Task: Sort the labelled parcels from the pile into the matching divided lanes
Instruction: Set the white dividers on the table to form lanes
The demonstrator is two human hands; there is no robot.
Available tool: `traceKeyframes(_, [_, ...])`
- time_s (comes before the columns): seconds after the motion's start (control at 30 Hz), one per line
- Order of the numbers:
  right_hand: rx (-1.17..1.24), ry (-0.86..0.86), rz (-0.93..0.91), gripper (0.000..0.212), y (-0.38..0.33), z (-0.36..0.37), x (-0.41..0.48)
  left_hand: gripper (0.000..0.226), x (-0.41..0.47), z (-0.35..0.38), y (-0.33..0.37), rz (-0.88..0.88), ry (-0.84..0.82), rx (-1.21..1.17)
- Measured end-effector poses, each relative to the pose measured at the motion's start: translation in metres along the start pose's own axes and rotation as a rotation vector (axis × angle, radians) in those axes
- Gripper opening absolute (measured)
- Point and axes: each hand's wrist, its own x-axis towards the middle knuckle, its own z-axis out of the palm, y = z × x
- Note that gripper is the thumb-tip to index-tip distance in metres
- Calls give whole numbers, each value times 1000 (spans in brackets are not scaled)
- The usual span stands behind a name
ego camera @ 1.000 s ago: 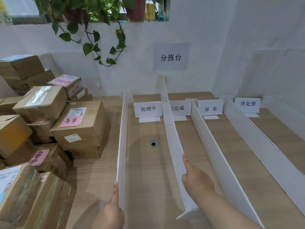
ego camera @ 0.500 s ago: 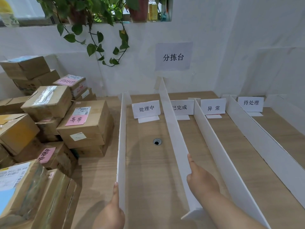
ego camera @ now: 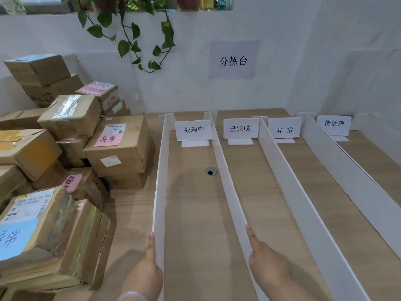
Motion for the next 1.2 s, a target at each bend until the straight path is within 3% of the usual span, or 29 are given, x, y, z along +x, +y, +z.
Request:
traceKeyframes(0.43, [195,-26,13,73,-8,23,-39,86,-15,-17,-39,12,-31,28])
traceKeyframes(0.73, [244,-23,47,71,-14,26,-58,81,-17,-24,-66,28,-28,50])
traceKeyframes(0.9, [212,-20,18,74,-19,27,-59,77,-16,-23,-85,86,-18,-59])
traceKeyframes(1.2, [202,24,6,75,-38,30,-54,85,-20,-28,-83,97,-42,-16])
